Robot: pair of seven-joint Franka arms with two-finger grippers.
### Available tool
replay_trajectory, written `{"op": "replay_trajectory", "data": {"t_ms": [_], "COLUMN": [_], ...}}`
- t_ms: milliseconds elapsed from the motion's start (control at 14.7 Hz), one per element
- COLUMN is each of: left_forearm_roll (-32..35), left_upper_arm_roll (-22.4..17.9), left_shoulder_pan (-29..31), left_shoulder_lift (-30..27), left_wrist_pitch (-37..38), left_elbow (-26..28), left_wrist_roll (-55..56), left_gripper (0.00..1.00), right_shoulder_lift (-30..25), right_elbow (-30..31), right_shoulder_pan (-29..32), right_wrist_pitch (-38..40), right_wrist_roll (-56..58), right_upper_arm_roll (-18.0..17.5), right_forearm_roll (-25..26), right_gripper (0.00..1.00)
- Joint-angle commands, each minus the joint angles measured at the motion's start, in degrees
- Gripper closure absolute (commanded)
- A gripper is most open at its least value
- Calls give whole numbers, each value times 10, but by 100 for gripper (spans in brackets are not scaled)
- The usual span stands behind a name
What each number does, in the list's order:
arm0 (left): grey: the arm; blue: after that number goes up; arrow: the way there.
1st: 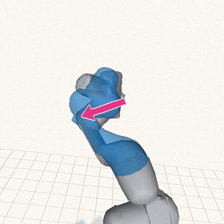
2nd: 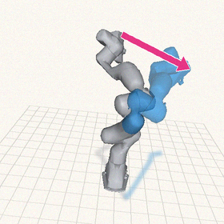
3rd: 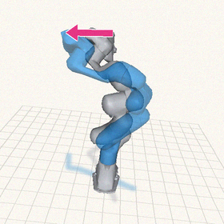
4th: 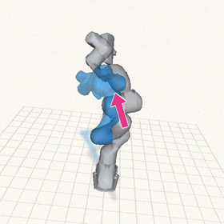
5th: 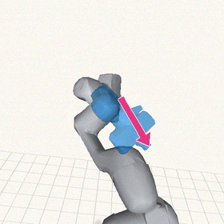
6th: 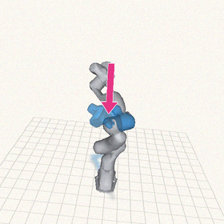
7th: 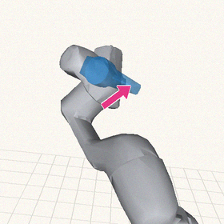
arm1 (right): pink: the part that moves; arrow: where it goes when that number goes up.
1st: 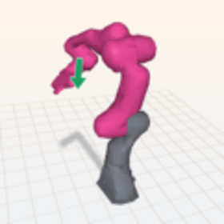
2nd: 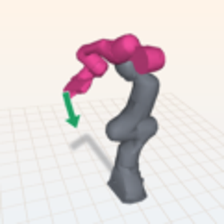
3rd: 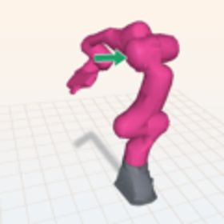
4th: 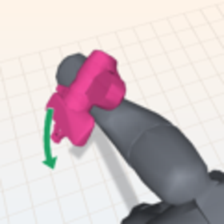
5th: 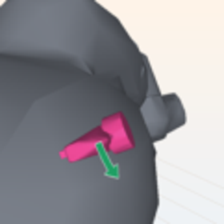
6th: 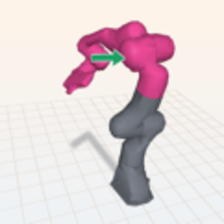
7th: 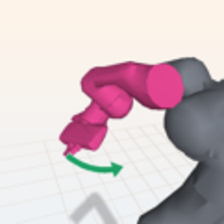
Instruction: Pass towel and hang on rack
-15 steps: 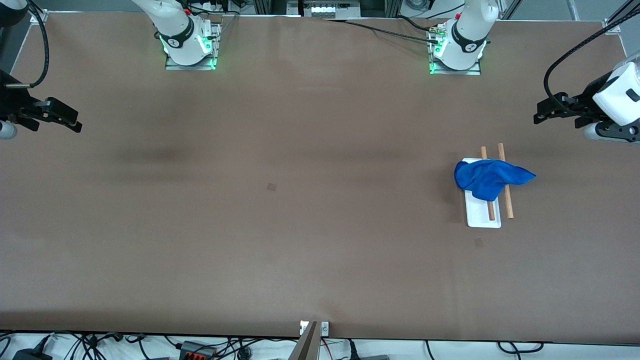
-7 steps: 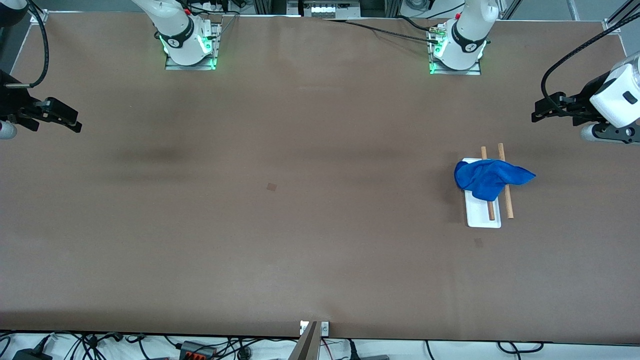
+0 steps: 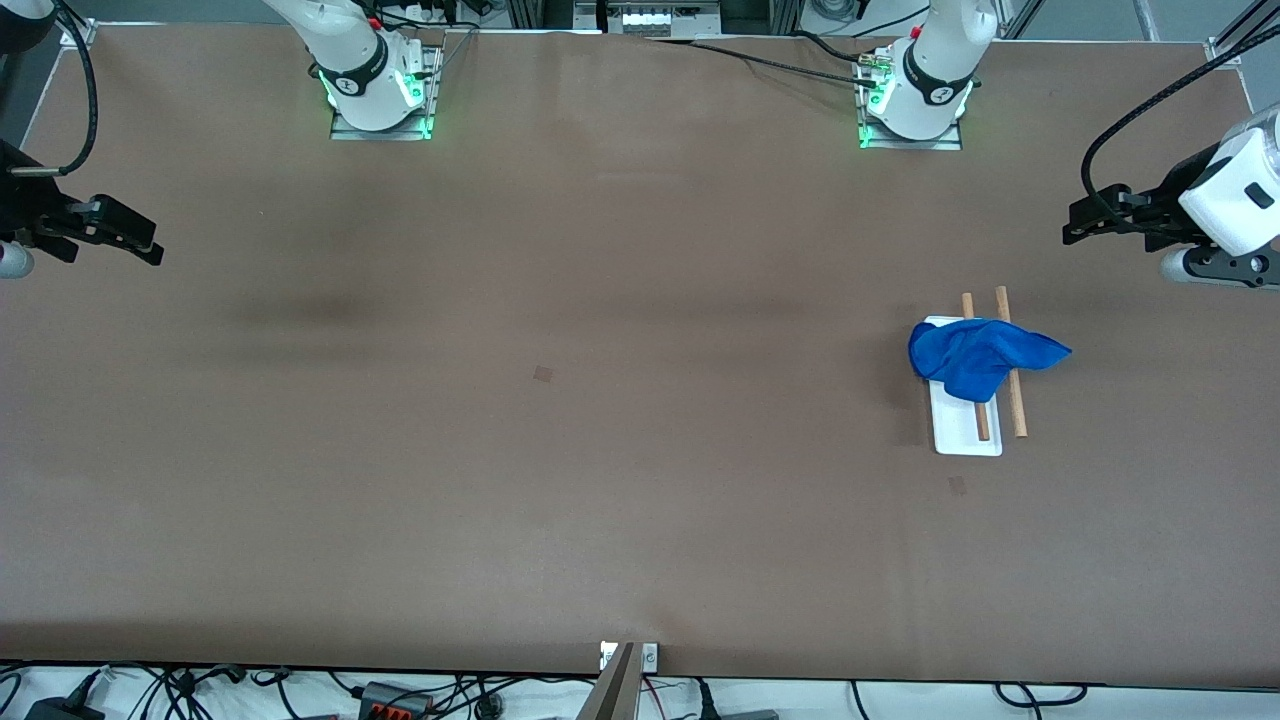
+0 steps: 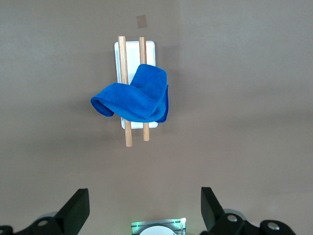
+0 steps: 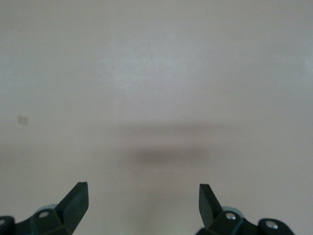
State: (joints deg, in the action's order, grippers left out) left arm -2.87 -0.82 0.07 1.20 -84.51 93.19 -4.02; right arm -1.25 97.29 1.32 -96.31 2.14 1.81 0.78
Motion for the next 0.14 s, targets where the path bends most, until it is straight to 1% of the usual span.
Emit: {"op": "replay_trajectory", "data": {"t_ms": [0, 68], "left_forearm_roll": [8, 7], "left_upper_arm_roll": [-8, -11], "left_shoulder_pan": [-9, -9], "left_shoulder_lift": [6, 6], "left_wrist_pitch": [13, 13], "left_elbow": [-17, -17], "left_wrist_roll": [3, 3], "left_gripper": [0, 0], "right_shoulder_lift": [-2, -2], "right_elbow": [-5, -5], "right_shoulder_pan": [5, 5], "right_wrist_pitch": [1, 1], "right_wrist_roll": [0, 0], "right_upper_arm_roll": [-4, -5], "right_forearm_roll": [-3, -3], "right_gripper": [0, 0]}}
